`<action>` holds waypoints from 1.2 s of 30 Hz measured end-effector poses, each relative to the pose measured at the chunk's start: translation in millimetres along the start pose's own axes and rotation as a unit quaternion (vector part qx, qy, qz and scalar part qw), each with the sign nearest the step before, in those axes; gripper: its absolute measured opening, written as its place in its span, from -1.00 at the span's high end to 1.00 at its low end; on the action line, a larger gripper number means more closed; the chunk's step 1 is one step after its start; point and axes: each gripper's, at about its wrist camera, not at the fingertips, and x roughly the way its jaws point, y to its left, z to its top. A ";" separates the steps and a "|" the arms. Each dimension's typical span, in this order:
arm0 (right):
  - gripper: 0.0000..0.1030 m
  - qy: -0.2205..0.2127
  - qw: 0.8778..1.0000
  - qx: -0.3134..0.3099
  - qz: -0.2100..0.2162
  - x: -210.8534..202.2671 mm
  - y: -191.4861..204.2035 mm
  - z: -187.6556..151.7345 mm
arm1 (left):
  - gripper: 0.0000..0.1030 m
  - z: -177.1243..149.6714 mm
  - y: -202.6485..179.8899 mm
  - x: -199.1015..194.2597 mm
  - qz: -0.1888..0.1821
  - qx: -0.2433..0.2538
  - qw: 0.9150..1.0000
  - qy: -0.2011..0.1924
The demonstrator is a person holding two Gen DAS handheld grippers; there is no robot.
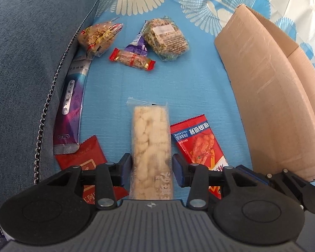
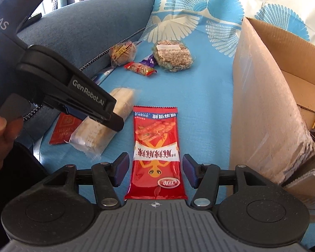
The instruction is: Organize snacks
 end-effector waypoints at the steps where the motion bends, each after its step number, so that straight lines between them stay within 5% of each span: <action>1: -0.18 0.000 1.000 0.001 0.000 0.9 -0.3 0.4 | 0.06 0.1 0.0 0.5 0.000 0.000 1.000 0.001; 18: -0.19 0.009 1.000 0.007 0.001 14.2 -0.9 2.0 | -0.17 2.2 -9.2 7.7 0.012 0.018 1.000 0.003; 36: 0.05 -0.011 1.000 -0.013 -0.023 8.0 1.0 2.3 | -0.19 3.1 -11.7 9.8 0.018 0.027 0.999 0.002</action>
